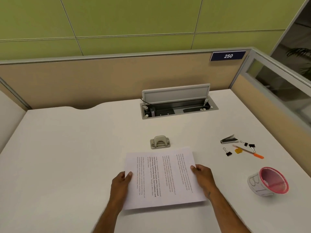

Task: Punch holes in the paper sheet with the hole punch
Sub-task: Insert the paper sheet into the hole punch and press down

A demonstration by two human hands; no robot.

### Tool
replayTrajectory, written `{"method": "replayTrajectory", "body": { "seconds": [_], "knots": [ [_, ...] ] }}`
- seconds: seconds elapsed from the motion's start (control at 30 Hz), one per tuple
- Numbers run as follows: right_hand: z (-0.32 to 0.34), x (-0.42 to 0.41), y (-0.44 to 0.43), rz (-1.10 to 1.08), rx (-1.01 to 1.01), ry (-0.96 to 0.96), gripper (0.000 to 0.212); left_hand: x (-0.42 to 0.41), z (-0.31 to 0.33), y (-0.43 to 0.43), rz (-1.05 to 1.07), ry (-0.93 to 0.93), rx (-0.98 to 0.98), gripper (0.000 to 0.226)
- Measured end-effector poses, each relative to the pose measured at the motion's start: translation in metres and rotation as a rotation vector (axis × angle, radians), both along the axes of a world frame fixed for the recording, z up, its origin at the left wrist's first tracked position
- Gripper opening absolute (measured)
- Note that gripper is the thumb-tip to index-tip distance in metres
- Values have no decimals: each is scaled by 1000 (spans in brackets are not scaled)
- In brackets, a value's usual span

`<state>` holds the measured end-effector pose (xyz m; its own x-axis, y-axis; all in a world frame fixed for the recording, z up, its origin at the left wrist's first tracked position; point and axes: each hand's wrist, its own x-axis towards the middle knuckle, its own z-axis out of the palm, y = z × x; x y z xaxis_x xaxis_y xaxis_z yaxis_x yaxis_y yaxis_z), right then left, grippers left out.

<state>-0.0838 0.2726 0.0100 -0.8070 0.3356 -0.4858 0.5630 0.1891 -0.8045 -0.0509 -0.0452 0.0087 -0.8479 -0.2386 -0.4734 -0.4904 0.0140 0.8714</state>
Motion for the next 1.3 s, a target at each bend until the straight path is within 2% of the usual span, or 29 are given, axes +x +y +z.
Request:
{"method": "replayTrajectory", "body": {
  "seconds": [0.1,0.87,1.13,1.3],
  "knots": [
    [-6,-10,5,-19,5,9,18,-6,-2,10,44,-4,-71,34],
    [-13,-40,14,14,55,37,17,-29,-8,32,121,-112,-239,39],
    [-12,-48,12,1,56,43,20,-38,-6,33,137,-143,-264,36],
    [-10,-52,8,-11,77,39,31,-42,-3,32,160,-136,-322,19]
  ]
}}
